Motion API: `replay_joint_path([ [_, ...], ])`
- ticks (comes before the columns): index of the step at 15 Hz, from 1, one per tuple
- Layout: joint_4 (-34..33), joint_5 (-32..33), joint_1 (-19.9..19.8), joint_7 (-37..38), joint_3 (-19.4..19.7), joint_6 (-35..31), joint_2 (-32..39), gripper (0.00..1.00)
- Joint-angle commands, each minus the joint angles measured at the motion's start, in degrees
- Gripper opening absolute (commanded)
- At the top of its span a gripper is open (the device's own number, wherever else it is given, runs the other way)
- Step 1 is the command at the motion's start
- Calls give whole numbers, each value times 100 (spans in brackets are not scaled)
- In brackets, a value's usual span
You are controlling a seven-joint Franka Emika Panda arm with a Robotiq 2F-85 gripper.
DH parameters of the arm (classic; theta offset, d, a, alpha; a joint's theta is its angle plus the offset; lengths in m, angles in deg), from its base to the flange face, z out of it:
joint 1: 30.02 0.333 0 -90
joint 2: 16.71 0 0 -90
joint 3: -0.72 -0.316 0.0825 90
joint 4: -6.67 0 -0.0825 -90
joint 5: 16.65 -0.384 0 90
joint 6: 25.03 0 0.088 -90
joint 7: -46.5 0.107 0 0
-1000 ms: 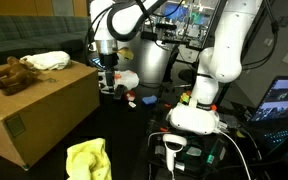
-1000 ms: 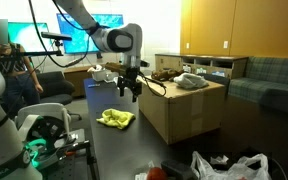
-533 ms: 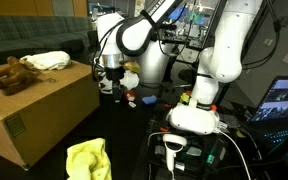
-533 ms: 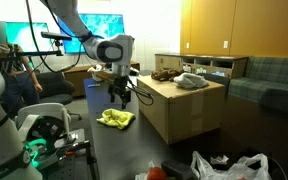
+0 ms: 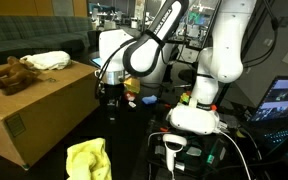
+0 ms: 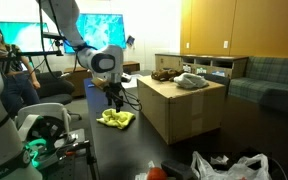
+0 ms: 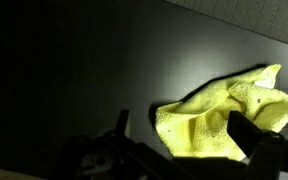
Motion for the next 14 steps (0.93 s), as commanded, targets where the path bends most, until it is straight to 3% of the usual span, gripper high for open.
replay_joint_path([
  [1, -16, 105, 195, 810, -103, -576, 361, 100],
  [6, -305, 290, 526, 1569, -57, -1153, 816, 100],
  [14, -1376, 900, 1370, 2351, 143, -1411, 1752, 100],
])
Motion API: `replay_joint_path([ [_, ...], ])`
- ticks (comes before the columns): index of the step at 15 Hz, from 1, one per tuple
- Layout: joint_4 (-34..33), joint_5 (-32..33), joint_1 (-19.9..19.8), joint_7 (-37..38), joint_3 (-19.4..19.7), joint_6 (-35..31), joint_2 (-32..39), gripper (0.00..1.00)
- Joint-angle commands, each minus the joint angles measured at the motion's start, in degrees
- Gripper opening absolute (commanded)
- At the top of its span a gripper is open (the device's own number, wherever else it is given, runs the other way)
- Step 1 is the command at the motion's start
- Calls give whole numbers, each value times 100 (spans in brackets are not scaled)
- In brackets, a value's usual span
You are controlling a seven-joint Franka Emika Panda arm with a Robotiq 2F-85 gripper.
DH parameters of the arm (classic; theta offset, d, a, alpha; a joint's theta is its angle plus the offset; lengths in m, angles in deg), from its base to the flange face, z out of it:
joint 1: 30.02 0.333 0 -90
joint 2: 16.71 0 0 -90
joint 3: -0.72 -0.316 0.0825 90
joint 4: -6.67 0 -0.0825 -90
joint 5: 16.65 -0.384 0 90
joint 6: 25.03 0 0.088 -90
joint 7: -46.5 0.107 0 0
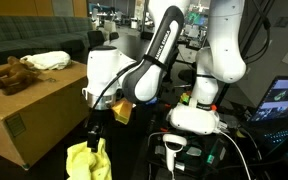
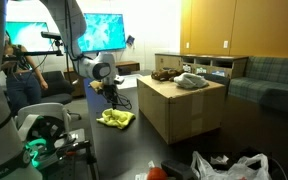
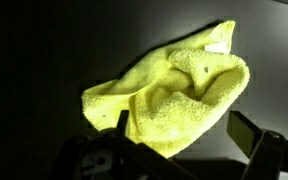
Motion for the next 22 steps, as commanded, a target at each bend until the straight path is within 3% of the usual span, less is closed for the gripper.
replay_joint_path([
  [1, -705, 201, 418, 376, 179, -112, 616, 100],
  [6, -1415, -217, 648, 307, 46, -231, 1426, 100],
  [11, -1606, -848, 609, 231, -162, -487, 1986, 100],
  [14, -1416, -1069, 660, 331, -11, -957, 2082, 100],
  [19, -1247, -1200, 1055, 791, 669, -1310, 2089, 100],
  [20, -1242, -1180, 1111, 850, 782, -1273, 2090, 99],
  [21, -1220, -1158, 1174, 913, 882, -1233, 2064, 81],
  [22, -1192, -1155, 1184, 939, 931, -1216, 2040, 74],
])
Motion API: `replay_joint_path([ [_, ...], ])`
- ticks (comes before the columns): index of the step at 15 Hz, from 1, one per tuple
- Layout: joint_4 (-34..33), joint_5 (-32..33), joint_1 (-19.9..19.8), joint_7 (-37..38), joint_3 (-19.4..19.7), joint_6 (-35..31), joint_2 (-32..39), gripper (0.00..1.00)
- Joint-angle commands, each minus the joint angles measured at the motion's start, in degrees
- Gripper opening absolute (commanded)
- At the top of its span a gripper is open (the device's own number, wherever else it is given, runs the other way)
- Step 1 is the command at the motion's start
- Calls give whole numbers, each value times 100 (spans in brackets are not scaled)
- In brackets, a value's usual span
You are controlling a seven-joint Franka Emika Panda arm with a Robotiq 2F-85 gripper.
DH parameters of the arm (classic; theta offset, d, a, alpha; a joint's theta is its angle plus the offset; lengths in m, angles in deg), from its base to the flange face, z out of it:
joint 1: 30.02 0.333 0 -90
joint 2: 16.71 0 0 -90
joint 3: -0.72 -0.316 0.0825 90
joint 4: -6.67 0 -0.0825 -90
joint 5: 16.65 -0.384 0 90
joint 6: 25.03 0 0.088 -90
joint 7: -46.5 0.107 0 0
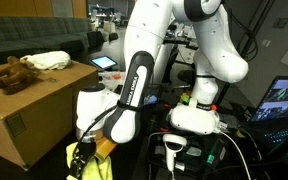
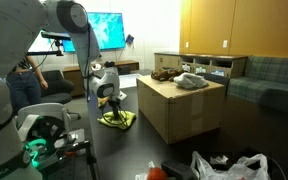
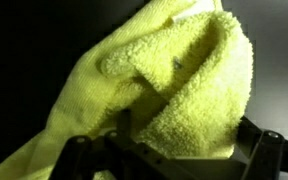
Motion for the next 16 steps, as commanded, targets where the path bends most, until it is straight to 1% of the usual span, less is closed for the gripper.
replay_joint_path([
  [1, 139, -77, 260, 224, 316, -75, -140, 70],
  [4, 213, -33, 270, 211, 376, -40, -256, 44],
  [6, 330, 17, 307, 188, 457, -16, -423, 31],
  [7, 403, 40, 329, 176, 495, 5, -520, 22],
  [10, 634, 184, 440, 135, 700, 90, -841, 3],
  [12, 849, 348, 426, -19, 770, 56, -1115, 0],
  [13, 980, 428, 469, -11, 851, 83, -1296, 4],
  [15, 1287, 616, 458, -71, 964, 124, -1703, 5],
  [16, 1457, 736, 512, -19, 1095, 189, -1946, 5],
])
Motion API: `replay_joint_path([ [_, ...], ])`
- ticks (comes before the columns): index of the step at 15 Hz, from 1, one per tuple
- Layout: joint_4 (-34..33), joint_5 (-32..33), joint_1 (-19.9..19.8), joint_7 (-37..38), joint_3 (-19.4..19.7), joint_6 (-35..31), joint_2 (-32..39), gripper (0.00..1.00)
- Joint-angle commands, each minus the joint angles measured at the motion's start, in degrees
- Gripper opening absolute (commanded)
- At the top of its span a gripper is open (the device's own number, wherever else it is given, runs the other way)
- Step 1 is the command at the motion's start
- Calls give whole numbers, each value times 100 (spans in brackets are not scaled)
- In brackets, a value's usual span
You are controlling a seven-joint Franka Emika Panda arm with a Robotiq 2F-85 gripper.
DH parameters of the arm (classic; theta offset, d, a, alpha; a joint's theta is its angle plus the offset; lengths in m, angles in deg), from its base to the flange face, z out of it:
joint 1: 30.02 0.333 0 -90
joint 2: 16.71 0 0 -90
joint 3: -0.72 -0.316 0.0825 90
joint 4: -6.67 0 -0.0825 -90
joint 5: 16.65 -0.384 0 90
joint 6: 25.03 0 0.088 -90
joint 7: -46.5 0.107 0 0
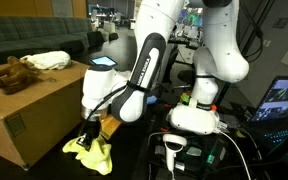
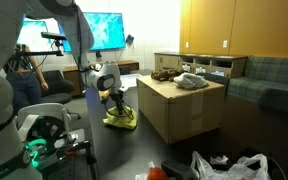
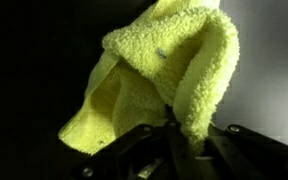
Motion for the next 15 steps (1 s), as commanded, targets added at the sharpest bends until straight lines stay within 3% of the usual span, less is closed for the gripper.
replay_joint_path([
  [1, 793, 419, 135, -61, 382, 238, -1113, 4],
  [5, 1196, 1319, -109, 20, 682, 1050, -2294, 4],
  [7, 1086, 1626, -592, -140, 413, 1949, -2859, 4],
  [10, 727, 1484, -1388, -589, -136, 3426, -3444, 4],
  [15, -782, 1685, -2351, -1052, -691, 5679, -3605, 4],
])
